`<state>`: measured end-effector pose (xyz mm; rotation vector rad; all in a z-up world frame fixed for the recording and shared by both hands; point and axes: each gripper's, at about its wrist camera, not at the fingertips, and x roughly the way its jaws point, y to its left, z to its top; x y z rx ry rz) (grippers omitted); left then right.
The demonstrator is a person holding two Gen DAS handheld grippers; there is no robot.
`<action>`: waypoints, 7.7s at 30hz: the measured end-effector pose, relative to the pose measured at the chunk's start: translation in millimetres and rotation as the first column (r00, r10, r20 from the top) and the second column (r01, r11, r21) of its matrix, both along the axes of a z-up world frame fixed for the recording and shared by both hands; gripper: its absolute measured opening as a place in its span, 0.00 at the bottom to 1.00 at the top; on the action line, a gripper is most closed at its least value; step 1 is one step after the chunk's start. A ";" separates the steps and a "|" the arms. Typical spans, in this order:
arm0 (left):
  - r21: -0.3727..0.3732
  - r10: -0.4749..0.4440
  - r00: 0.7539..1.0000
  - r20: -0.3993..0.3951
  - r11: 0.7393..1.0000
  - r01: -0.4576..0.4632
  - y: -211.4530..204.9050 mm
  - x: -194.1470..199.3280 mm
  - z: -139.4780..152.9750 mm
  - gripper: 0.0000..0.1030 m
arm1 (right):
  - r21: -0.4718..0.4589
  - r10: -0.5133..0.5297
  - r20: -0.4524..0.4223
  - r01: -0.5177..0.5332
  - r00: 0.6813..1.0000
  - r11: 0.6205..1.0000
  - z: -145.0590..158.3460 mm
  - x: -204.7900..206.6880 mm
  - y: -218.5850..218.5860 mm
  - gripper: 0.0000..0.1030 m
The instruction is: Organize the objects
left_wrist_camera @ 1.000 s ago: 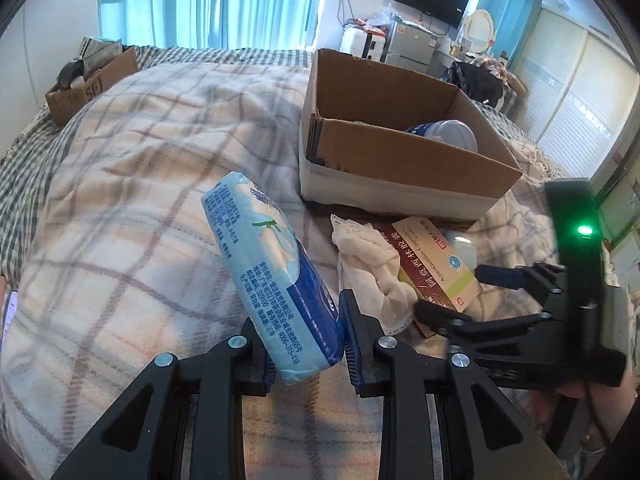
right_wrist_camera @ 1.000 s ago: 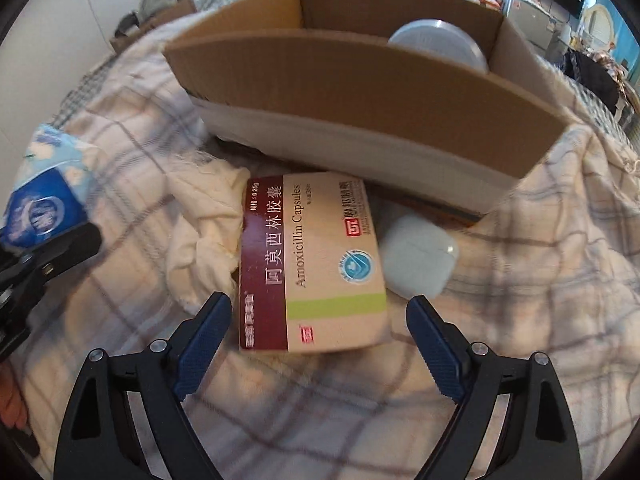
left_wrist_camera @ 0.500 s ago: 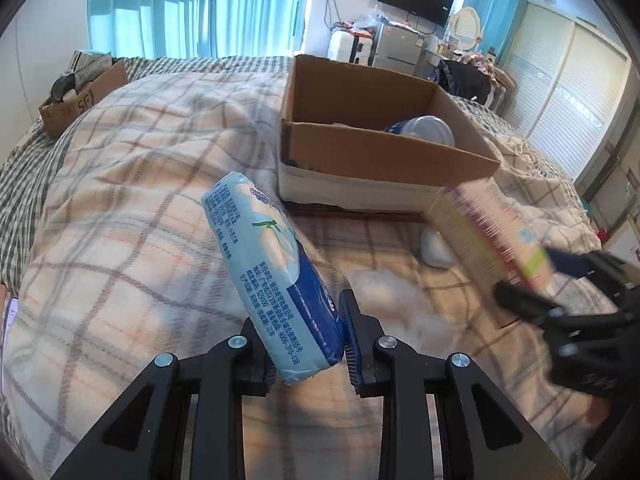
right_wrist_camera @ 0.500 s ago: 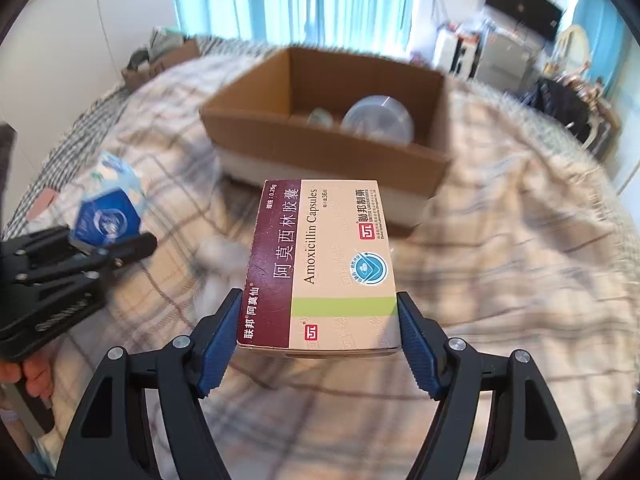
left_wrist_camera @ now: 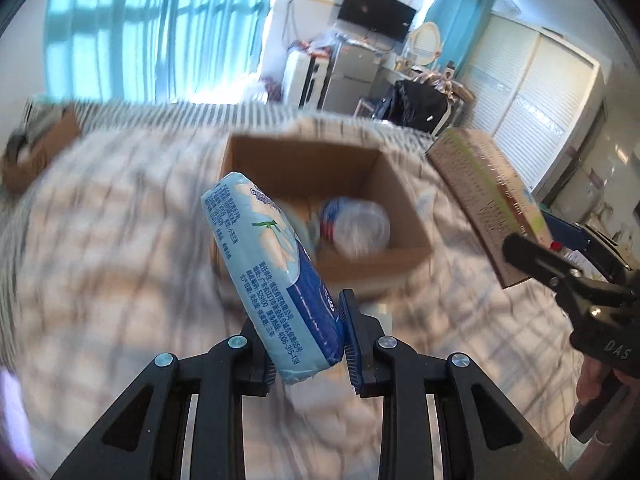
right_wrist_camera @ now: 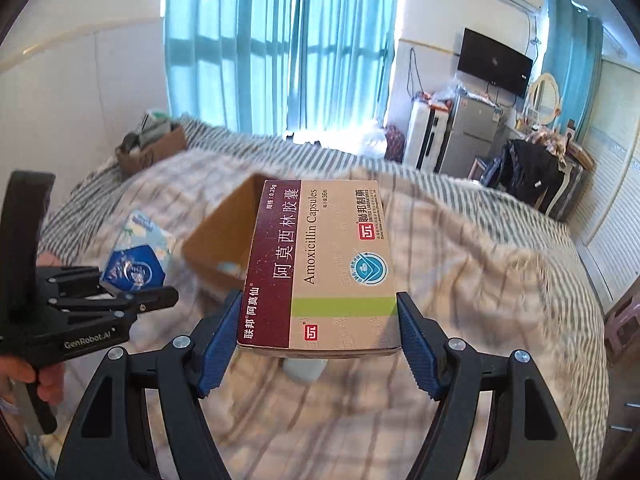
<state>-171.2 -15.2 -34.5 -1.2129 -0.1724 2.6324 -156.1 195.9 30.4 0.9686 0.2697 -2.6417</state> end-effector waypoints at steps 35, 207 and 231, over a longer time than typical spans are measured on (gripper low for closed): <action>-0.094 0.087 0.996 -0.018 0.992 -0.088 15.2 -66.1 17.0 0.75 | -0.105 -0.028 -0.029 0.025 0.999 0.994 28.1 -70.7 25.9 0.73; -0.071 0.179 0.882 -0.435 0.970 -0.232 10.0 81.9 45.2 1.00 | -0.090 -0.230 -0.292 0.213 0.928 0.973 11.4 46.6 37.1 1.00; -0.081 0.172 0.887 -0.429 0.971 -0.227 13.5 81.1 40.8 1.00 | -0.095 -0.230 -0.283 0.211 0.931 0.973 9.1 45.6 34.8 1.00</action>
